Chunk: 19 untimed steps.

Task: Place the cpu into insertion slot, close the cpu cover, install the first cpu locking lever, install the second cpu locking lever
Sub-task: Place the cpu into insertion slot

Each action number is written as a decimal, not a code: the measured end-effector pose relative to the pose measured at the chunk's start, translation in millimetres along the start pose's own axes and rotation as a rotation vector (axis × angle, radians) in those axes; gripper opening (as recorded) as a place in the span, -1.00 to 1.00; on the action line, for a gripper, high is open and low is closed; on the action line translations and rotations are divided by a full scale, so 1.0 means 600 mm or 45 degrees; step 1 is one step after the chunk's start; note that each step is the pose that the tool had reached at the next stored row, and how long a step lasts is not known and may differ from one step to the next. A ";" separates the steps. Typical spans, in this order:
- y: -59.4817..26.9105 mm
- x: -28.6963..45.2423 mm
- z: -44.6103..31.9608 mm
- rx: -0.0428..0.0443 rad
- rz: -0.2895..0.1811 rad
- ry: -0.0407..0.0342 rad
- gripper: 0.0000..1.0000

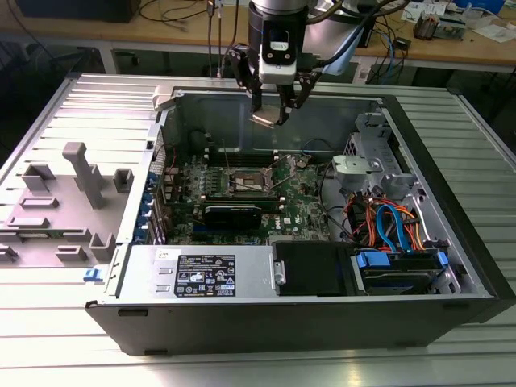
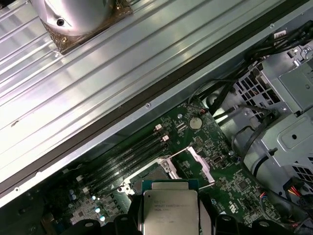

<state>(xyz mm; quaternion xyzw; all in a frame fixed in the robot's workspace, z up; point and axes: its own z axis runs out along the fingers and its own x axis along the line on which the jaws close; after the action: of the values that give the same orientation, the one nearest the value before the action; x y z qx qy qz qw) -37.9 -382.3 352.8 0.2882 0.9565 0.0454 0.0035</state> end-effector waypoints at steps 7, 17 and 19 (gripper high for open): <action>0.000 0.000 0.001 -0.001 0.068 -0.0061 0.09; 0.000 0.000 0.001 -0.001 0.069 -0.0062 0.09; 0.000 0.000 0.001 -0.001 0.069 -0.0062 0.09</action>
<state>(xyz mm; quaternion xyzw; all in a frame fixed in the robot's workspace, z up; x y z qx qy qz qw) -37.9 -382.3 352.3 0.3141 0.9483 0.0452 0.0048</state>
